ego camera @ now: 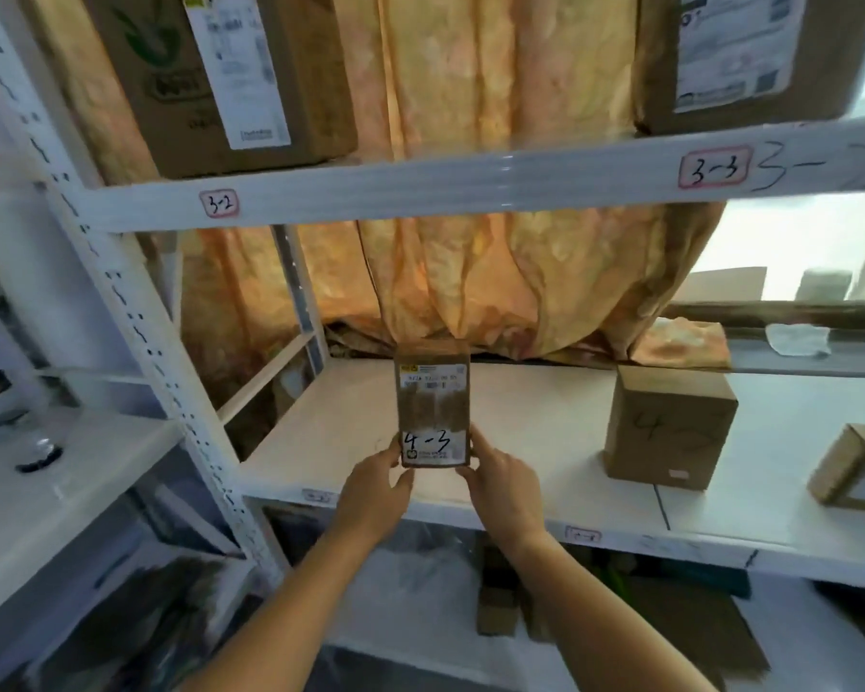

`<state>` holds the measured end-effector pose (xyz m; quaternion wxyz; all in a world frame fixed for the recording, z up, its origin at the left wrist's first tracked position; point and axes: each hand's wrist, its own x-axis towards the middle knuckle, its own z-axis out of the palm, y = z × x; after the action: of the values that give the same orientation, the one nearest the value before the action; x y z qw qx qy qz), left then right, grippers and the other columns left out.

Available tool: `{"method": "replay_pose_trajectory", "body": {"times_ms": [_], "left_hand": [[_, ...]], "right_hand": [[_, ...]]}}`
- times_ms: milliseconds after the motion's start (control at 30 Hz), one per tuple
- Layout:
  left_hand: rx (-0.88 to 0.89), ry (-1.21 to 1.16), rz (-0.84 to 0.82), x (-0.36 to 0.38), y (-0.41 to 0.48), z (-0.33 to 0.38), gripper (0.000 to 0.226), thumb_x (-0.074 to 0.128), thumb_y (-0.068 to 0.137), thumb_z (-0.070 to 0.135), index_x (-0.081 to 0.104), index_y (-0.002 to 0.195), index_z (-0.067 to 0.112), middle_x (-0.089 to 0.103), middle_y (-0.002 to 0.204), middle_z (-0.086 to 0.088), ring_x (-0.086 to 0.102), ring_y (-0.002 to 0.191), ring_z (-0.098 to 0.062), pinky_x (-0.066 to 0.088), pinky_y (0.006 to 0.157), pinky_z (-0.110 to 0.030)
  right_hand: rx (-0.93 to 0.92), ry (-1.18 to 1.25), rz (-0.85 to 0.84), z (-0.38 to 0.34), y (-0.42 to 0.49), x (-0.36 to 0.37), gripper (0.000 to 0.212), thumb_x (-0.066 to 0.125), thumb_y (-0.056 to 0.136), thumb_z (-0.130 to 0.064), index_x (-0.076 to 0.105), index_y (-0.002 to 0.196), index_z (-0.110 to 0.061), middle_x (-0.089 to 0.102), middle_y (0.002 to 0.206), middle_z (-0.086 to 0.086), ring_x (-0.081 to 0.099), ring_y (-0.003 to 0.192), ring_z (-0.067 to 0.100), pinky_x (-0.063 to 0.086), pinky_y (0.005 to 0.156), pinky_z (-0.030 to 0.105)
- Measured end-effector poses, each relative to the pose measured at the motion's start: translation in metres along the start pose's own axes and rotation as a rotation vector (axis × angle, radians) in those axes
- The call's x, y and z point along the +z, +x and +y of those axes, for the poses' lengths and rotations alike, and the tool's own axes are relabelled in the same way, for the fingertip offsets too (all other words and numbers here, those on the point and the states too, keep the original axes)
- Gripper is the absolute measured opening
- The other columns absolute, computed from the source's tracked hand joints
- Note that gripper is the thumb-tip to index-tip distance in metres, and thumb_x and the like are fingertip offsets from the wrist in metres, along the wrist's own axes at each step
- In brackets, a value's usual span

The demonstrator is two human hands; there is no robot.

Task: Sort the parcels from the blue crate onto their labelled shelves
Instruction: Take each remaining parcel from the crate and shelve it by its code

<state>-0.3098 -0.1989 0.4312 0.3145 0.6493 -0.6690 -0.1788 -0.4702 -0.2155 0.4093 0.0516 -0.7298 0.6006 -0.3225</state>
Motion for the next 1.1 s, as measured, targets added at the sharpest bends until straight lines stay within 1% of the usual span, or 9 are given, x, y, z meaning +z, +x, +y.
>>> {"method": "replay_pose_trajectory", "body": {"times_ms": [100,267,333,400,500,633,800,933,1100], "left_hand": [[0.062,-0.083,-0.071,0.061,0.039,0.012,0.052,0.048,0.092,0.011,0.038,0.141,0.022,0.053,0.138,-0.003,0.051,0.124,-0.023,0.041,0.105,-0.035],[0.076,-0.095,-0.195,0.154,0.084,0.030,0.060,0.042,0.093,0.013,0.024,0.146,0.034,0.042,0.146,0.004,0.044,0.130,-0.018,0.038,0.105,-0.032],[0.085,-0.039,-0.232,0.181,0.095,0.030,0.063,0.041,0.093,0.015,0.017,0.146,0.038,0.042,0.146,0.004,0.044,0.128,-0.017,0.041,0.101,-0.032],[0.116,-0.015,-0.282,0.200,0.098,0.029,0.066,0.041,0.092,0.016,0.012,0.146,0.042,0.046,0.141,0.004,0.047,0.122,-0.015,0.040,0.093,-0.025],[0.164,-0.037,-0.356,0.215,0.096,0.026,0.069,0.040,0.090,0.012,0.012,0.147,0.040,0.048,0.138,0.003,0.048,0.120,-0.014,0.036,0.092,-0.019],[0.219,-0.001,-0.331,0.220,0.095,0.022,0.062,0.041,0.091,0.010,0.022,0.147,0.028,0.050,0.136,-0.003,0.049,0.119,-0.017,0.039,0.102,-0.027],[0.256,0.042,-0.336,0.221,0.098,0.020,0.062,0.042,0.090,0.008,0.024,0.148,0.021,0.044,0.141,-0.005,0.044,0.125,-0.020,0.037,0.107,-0.032],[0.250,0.124,-0.384,0.224,0.095,0.018,0.067,0.043,0.090,0.012,0.012,0.150,0.021,0.034,0.149,-0.003,0.033,0.135,-0.020,0.031,0.112,-0.037],[0.246,0.220,-0.450,0.227,0.096,0.017,0.073,0.042,0.091,0.017,-0.002,0.150,0.020,0.022,0.155,-0.001,0.019,0.141,-0.020,0.022,0.113,-0.038]], "right_hand": [[0.072,-0.038,0.027,0.057,0.018,0.007,0.056,0.052,0.094,-0.027,0.030,0.145,-0.032,0.072,0.107,0.001,0.069,0.085,0.026,0.055,0.069,0.036],[0.176,-0.137,0.013,0.142,0.028,0.011,0.054,0.052,0.095,-0.025,0.030,0.145,-0.027,0.072,0.098,0.002,0.067,0.071,0.018,0.052,0.059,0.026],[0.217,-0.184,-0.019,0.166,0.027,0.012,0.053,0.046,0.097,-0.024,0.026,0.147,-0.024,0.070,0.098,0.004,0.067,0.072,0.019,0.054,0.061,0.026],[0.280,-0.178,-0.030,0.181,0.023,0.012,0.049,0.040,0.099,-0.027,0.026,0.146,-0.022,0.068,0.098,0.005,0.067,0.073,0.020,0.052,0.061,0.026],[0.320,-0.190,-0.054,0.192,0.016,0.014,0.049,0.035,0.101,-0.027,0.026,0.148,-0.019,0.066,0.098,0.006,0.066,0.077,0.023,0.049,0.062,0.029],[0.388,-0.148,-0.072,0.198,0.012,0.018,0.045,0.034,0.101,-0.023,0.031,0.145,-0.021,0.066,0.099,0.006,0.065,0.081,0.022,0.044,0.065,0.026],[0.436,-0.158,-0.103,0.195,0.009,0.028,0.051,0.037,0.099,-0.021,0.025,0.149,-0.020,0.066,0.098,0.004,0.063,0.081,0.019,0.047,0.068,0.025],[0.457,-0.152,-0.128,0.191,0.008,0.028,0.050,0.037,0.099,-0.021,0.028,0.147,-0.015,0.064,0.107,0.007,0.062,0.088,0.020,0.048,0.072,0.026],[0.475,-0.163,-0.145,0.193,0.006,0.031,0.053,0.038,0.097,-0.018,0.025,0.148,-0.014,0.062,0.101,0.011,0.058,0.083,0.023,0.038,0.063,0.026]]}}
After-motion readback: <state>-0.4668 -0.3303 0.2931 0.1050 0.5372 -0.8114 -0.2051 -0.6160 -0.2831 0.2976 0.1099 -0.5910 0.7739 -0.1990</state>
